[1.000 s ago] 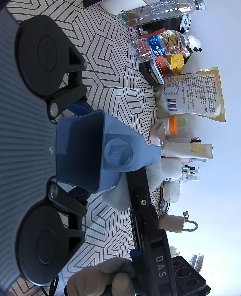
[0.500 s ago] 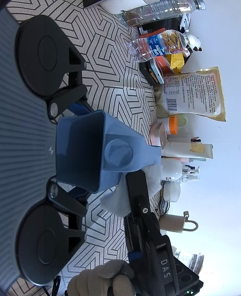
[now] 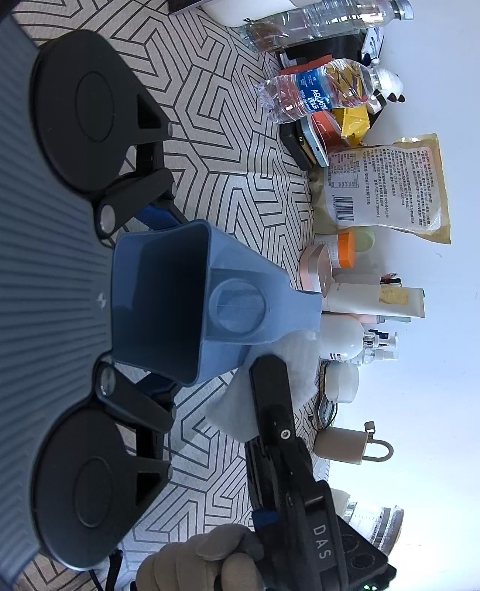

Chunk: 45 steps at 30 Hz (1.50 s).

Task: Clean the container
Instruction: 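Wipe the container's side with the right gripper while the left gripper rotates it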

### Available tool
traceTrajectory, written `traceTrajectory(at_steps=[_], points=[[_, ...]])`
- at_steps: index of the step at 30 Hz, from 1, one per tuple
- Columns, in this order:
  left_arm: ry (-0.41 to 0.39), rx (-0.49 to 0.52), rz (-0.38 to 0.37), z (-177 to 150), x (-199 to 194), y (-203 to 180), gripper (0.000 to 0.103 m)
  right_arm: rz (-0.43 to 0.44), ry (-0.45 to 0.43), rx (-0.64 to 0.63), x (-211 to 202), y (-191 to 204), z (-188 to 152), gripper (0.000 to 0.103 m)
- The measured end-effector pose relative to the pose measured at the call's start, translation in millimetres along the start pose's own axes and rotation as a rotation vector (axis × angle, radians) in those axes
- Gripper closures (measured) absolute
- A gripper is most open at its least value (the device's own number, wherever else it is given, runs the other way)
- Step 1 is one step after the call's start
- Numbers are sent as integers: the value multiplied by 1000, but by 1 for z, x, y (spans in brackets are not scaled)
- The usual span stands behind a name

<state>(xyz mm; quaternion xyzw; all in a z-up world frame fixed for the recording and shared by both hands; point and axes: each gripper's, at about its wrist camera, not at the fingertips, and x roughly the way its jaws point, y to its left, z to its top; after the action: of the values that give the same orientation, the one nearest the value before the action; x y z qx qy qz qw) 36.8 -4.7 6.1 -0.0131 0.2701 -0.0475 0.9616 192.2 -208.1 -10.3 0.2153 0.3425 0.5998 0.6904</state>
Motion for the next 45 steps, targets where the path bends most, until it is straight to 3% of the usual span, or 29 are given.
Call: traceTrajectory(at_steps=[6, 23, 26, 31, 36, 45], points=[[-3, 1, -5, 0, 1, 5, 29, 15, -6, 32, -2, -6, -1, 100], [2, -8, -13, 3, 6, 8, 29, -70, 14, 37, -4, -11, -5, 99], [0, -13, -5, 3, 7, 9, 29, -145, 54, 19, 3, -12, -7, 92], [-1, -18, -6, 4, 8, 10, 29, -232, 126, -6, 18, -14, -13, 92], [-1, -19, -8, 2, 5, 10, 29, -205, 82, -30, 10, -9, -9, 91], [2, -24, -10, 0, 3, 10, 29, -21, 24, -12, -1, -1, -7, 91]])
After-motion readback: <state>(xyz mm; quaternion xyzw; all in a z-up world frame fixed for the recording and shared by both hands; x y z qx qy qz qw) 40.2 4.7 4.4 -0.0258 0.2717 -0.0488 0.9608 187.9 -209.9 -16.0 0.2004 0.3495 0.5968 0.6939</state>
